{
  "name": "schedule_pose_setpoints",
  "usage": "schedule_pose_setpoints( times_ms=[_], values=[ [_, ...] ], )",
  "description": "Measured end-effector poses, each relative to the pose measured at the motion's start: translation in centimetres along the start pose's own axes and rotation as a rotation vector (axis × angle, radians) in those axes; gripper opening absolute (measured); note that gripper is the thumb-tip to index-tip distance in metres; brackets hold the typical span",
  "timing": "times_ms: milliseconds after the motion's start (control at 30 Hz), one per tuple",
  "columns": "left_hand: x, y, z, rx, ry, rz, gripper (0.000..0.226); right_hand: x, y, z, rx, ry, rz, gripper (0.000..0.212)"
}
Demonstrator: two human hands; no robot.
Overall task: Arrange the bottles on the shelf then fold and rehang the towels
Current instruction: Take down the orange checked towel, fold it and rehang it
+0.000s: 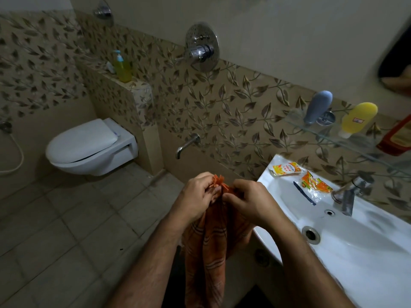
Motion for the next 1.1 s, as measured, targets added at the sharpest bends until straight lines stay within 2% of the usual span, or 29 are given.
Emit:
schedule_pose_setpoints(
  times_ms=[133,267,367,467,600,700,800,867,967,1033,1100],
  values=[
    [-0.4,-0.4,0.2,-0.019,0.049,0.085,0.013,0.4,0.1,1.2,-0.254,0.204,-0.088,0.018],
    [-0.7,-1.3,0.5,-0.057,0.07,0.164,0.013,1.2,0.9,1.8,-0.345,0.293,-0.278,0.027],
    [-0.9,-2.1,0.6,-0.08,0.062,0.203,0.012,1.5,1.4,2.3,-0.358,0.318,-0.336,0.035],
    [-1.0,-2.7,0.2,-0.109,0.034,0.208,0.01,1.3,0.8,2.7,-0.203,0.269,-0.278,0.037],
    [-1.4,-3.9,-0.4,-0.117,-0.04,0.262,0.009,1.2,-0.9,2.1,0.051,0.072,-0.125,0.02],
    [-1.9,-4.8,-0.8,-0.119,-0.08,0.295,0.012,1.3,-1.5,1.6,0.038,-0.151,-0.023,0.007],
    [-2.1,-5.0,-0.9,-0.141,-0.118,0.323,0.013,1.1,-1.4,1.3,-0.037,-0.239,-0.012,0.009],
    [-2.0,-5.1,-0.6,-0.147,-0.135,0.356,0.012,0.9,-1.1,1.1,-0.039,-0.165,-0.097,0.02],
    [-2.0,-5.2,-0.2,-0.123,-0.138,0.383,0.009,0.9,-0.4,1.4,0.025,0.075,-0.307,0.045],
    [-1.9,-5.0,0.1,-0.111,-0.123,0.356,0.01,1.1,0.0,1.8,-0.058,0.266,-0.283,0.059],
    [-1.8,-4.7,0.2,-0.105,-0.109,0.33,0.011,1.0,0.3,2.4,-0.055,0.408,-0.202,0.061]
  ],
)
Point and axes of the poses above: each hand's wrist, its own x-axis away from the middle knuckle, its own y-axis out of the palm, z = x × y, the point moved 3 cm from there along -x, towards the middle knuckle, and after that the axes turned 13 degrees about -y, right-handed, at the moved point
